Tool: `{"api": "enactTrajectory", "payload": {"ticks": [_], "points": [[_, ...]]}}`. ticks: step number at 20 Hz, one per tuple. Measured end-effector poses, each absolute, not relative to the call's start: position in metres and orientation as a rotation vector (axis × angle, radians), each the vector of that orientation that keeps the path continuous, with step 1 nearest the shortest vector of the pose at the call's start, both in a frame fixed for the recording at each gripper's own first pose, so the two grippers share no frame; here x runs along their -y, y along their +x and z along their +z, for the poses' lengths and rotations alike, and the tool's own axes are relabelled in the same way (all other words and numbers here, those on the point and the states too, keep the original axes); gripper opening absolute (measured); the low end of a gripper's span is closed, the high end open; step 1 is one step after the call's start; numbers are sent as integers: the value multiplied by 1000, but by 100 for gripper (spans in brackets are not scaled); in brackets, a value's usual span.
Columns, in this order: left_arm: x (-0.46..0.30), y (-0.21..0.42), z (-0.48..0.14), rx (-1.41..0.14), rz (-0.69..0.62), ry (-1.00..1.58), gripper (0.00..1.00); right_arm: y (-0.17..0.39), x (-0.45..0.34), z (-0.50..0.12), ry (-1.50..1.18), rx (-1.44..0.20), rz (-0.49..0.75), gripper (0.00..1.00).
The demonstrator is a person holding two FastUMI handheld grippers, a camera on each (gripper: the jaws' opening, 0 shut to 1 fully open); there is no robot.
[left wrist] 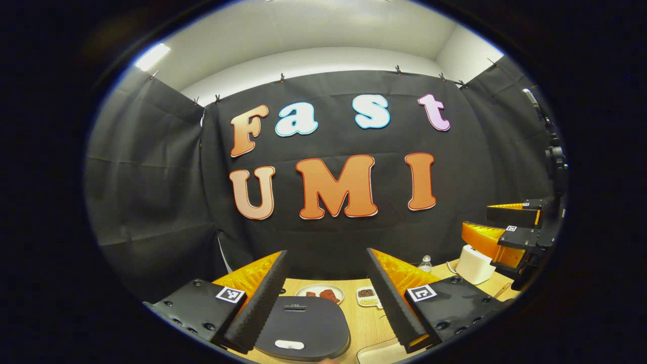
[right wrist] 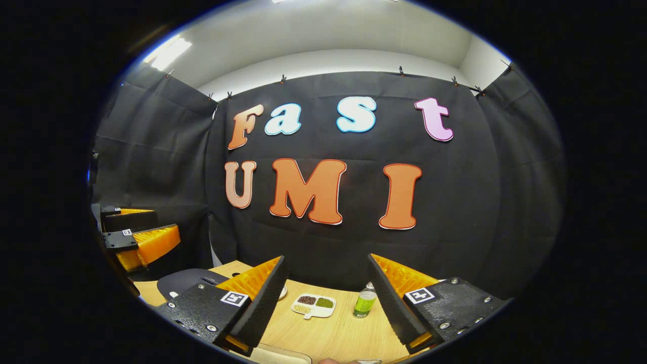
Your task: Close the left gripper, press the button to open the rice cooker; take a wooden spoon from the chopstick holder with the right hand, scoop a spoonful of rice and pour it into the rice cooker, then put the wooden spoon back into the chopstick holder.
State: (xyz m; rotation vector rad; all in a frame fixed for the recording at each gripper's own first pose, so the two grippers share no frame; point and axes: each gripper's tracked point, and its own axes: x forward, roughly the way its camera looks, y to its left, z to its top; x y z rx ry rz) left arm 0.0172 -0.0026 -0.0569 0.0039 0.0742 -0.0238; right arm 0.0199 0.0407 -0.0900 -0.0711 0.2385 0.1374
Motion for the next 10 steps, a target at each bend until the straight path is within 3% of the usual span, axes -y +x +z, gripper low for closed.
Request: {"api": "enactTrajectory", "payload": {"ticks": [5,10], "points": [[-3,20,-58,-66,-18,2,100,22,-41,-89,-67,-229,127,100],[-4,23,-61,-67,-28,8,100,22,-43,-87,-66,-220,104,97]]}}
